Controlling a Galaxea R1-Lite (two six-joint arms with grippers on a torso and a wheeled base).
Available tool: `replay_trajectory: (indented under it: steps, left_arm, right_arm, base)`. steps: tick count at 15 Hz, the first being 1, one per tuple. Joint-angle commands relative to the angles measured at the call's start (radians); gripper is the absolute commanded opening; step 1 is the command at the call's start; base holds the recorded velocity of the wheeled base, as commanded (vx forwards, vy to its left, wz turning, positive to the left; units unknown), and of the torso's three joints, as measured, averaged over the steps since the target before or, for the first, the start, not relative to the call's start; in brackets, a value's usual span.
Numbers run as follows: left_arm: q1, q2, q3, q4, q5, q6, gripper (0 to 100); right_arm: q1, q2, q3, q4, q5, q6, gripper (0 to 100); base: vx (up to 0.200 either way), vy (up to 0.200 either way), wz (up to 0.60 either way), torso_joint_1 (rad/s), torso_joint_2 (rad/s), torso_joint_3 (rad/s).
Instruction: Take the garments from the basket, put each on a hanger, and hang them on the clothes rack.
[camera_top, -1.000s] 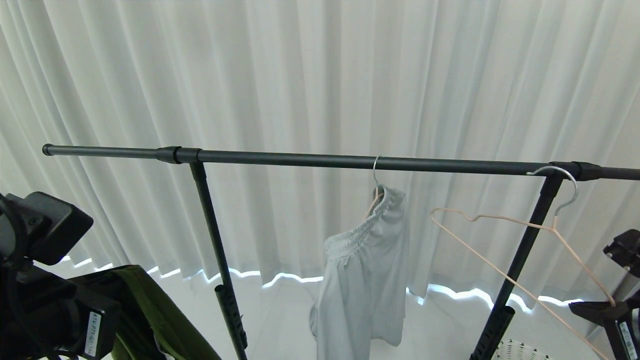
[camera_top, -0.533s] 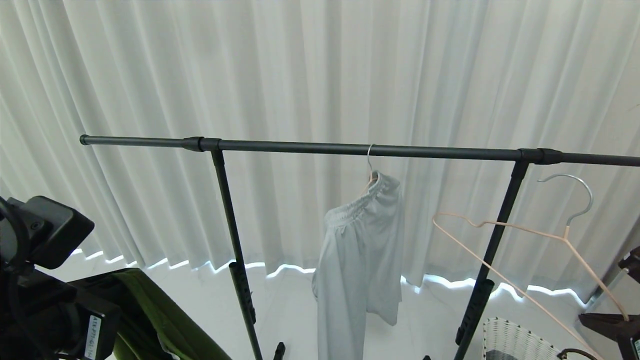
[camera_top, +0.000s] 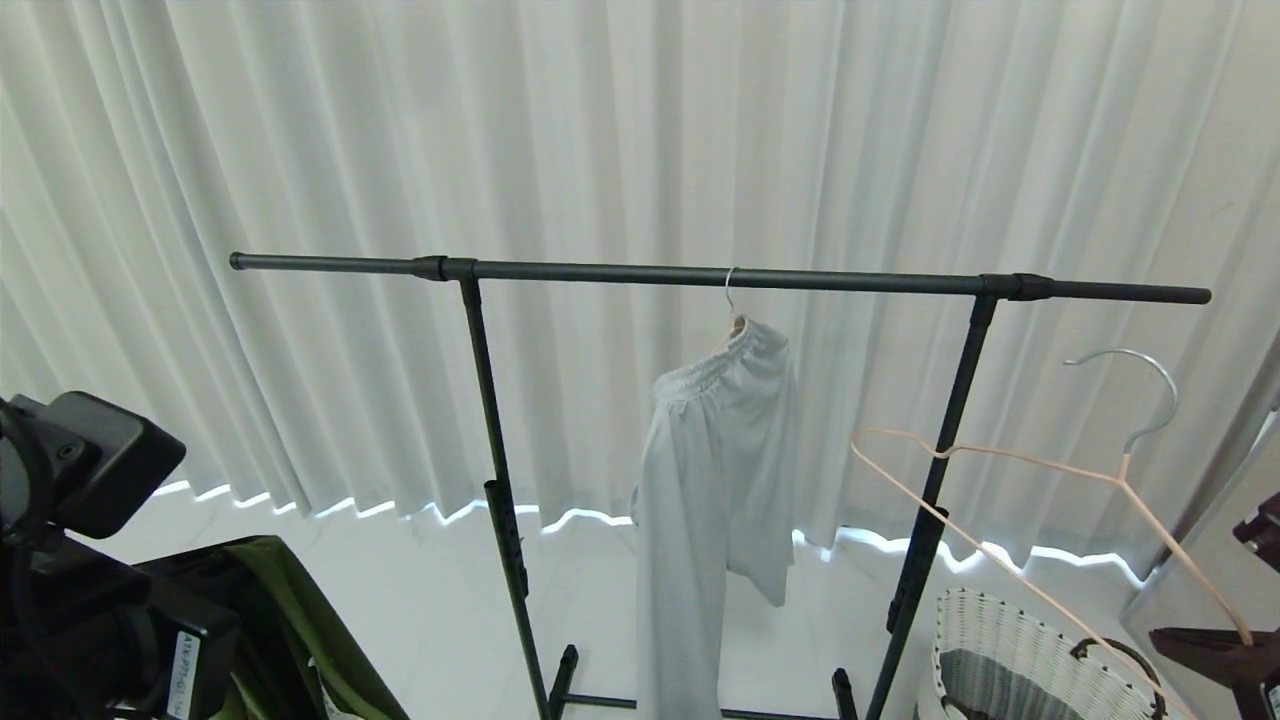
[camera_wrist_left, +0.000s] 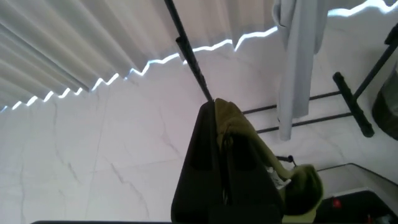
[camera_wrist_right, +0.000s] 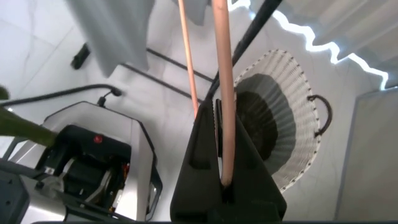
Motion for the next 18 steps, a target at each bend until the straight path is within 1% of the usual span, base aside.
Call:
replay_trajectory:
  steps: [1, 2, 4, 6, 8, 9, 12, 14, 15, 17, 18]
  left_arm:
    - [0.0, 0.002, 0.002, 0.0, -0.009, 0.0, 0]
    - [0.0, 0.003, 0.002, 0.0, -0.015, 0.003, 0]
    - [0.001, 0.032, -0.001, 0.0, -0.013, 0.017, 0]
    - [0.021, 0.086, -0.003, 0.002, -0.001, 0.017, 0]
    - [0.042, 0.163, -0.026, 0.002, 0.022, 0.015, 0]
    - [0.047, 0.226, -0.061, 0.0, 0.06, 0.008, 0]
    - [0.059, 0.332, -0.158, 0.005, 0.074, -0.046, 0]
    - [0.075, 0.379, -0.21, 0.008, 0.076, -0.08, 0]
    - [0.078, 0.41, -0.251, 0.011, 0.076, -0.112, 0]
    - [0.082, 0.442, -0.293, 0.019, 0.076, -0.149, 0]
    - [0.088, 0.453, -0.303, 0.019, 0.076, -0.16, 0]
  right_arm:
    - [0.06, -0.009, -0.006, -0.003, 0.004, 0.002, 0]
    - [0.099, -0.016, -0.006, -0.003, 0.006, 0.007, 0]
    - [0.261, -0.021, -0.007, -0.005, 0.009, 0.05, 0]
    - [0.379, -0.012, -0.007, -0.009, 0.006, 0.072, 0]
    - [0.459, 0.004, -0.006, -0.012, 0.004, 0.073, 0]
    - [0.511, 0.019, -0.007, -0.038, 0.004, 0.076, 0]
    - [0.596, 0.096, -0.01, -0.123, 0.004, 0.084, 0]
    - [0.656, 0.143, -0.021, -0.187, 0.003, 0.133, 0]
    - [0.715, 0.181, -0.04, -0.238, 0.001, 0.191, 0]
    - [0.772, 0.221, -0.06, -0.268, 0.001, 0.217, 0]
    - [0.781, 0.229, -0.06, -0.275, 0.001, 0.217, 0]
  base:
    - [0.0, 0.0, 0.0, 0.0, 0.0, 0.0]
    - [0.0, 0.0, 0.0, 0.0, 0.0, 0.0]
    - [0.0, 0.0, 0.0, 0.0, 0.0, 0.0]
    - [0.0, 0.0, 0.0, 0.0, 0.0, 0.0]
    - [0.0, 0.0, 0.0, 0.0, 0.0, 0.0]
    - [0.0, 0.0, 0.0, 0.0, 0.0, 0.0]
    - [0.0, 0.0, 0.0, 0.0, 0.0, 0.0]
    - [0.0, 0.0, 0.0, 0.0, 0.0, 0.0]
    - [0.0, 0.0, 0.0, 0.0, 0.0, 0.0]
    - [0.0, 0.0, 0.0, 0.0, 0.0, 0.0]
    - [0.0, 0.0, 0.0, 0.0, 0.0, 0.0]
